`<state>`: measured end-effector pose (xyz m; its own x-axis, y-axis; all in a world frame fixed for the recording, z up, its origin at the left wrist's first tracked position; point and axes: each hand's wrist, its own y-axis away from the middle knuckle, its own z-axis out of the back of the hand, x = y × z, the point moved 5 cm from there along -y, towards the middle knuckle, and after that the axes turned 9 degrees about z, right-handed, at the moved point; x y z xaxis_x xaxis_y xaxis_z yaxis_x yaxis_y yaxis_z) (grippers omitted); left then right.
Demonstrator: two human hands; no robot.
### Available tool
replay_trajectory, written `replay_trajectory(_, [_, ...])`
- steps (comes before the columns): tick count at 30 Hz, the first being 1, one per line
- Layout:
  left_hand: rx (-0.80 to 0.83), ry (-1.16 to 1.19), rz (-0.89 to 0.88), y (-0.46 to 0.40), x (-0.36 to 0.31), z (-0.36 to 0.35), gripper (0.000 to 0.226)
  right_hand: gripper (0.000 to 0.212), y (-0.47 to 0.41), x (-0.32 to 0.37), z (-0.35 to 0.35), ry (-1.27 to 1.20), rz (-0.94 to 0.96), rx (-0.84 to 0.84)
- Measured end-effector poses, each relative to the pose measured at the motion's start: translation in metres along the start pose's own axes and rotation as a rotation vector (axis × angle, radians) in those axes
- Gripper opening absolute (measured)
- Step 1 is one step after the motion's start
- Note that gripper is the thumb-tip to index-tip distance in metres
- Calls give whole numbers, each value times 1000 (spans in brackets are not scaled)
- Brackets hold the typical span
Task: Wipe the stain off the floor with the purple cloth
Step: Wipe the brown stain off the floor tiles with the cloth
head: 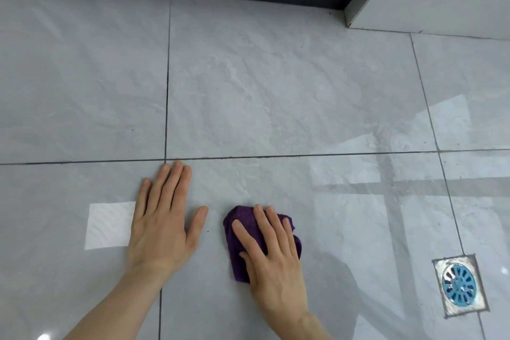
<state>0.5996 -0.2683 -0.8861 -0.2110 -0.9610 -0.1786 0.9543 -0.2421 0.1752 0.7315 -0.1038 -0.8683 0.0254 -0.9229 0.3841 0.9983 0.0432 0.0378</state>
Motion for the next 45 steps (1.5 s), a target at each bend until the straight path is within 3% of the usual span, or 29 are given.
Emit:
replay_trajectory(4, [-4, 8, -1, 0, 0, -1, 77, 60, -13, -4, 31, -146, -143, -119])
replay_trajectory(7, [-3, 5, -3, 0, 1, -1, 77, 37, -32, -19, 61, -398, -373, -152])
replay_trajectory(10, [-12, 21, -6, 1, 0, 0, 77, 8, -53, -41, 76, -704, -538, -37])
replay_trajectory(13, [-11, 25, -8, 1, 1, 0, 77, 19, -64, -51, 70, -603, -482, 86])
replay_trajectory(15, [-13, 21, -10, 1, 1, 1, 76, 13, -63, -52, 69, -426, -437, -52])
replay_trajectory(17, [-16, 22, -10, 1, 1, 1, 76, 30, -56, -47, 69, -264, -415, -246])
replay_trajectory(19, [-14, 24, -9, 0, 1, 0, 76, 39, -51, -37, 64, -220, -366, -298])
replay_trajectory(26, [-9, 28, -10, 0, 1, 0, 77, 78, -22, 3, 12, -76, -155, -53])
replay_trajectory(38, [-36, 55, -7, -1, -1, -2, 63, 60, -64, 37, -18, 56, 74, 3])
replay_trajectory(45, [-28, 63, -4, 1, 0, -2, 65, 59, -12, 18, -14, 100, 261, 63])
